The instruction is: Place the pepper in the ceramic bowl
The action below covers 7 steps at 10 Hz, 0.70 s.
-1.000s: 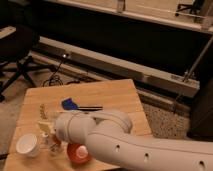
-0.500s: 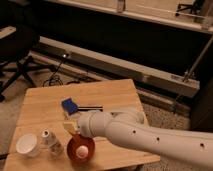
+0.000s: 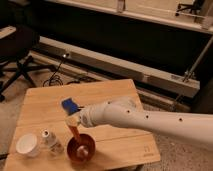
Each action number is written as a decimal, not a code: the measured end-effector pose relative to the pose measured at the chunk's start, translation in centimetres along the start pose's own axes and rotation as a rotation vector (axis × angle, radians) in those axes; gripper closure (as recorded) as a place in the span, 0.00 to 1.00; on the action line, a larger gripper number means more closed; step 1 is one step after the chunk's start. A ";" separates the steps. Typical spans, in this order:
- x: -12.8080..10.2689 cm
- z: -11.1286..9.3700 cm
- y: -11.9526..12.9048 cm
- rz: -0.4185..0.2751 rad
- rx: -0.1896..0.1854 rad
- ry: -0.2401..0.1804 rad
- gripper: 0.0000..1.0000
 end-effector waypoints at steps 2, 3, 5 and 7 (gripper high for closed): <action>-1.2 1.0 1.7 0.027 0.006 -0.031 0.63; -2.0 1.4 2.5 0.030 0.006 -0.047 0.63; -3.5 2.1 3.6 0.027 0.013 -0.074 0.60; -4.5 2.4 4.0 0.025 0.035 -0.093 0.38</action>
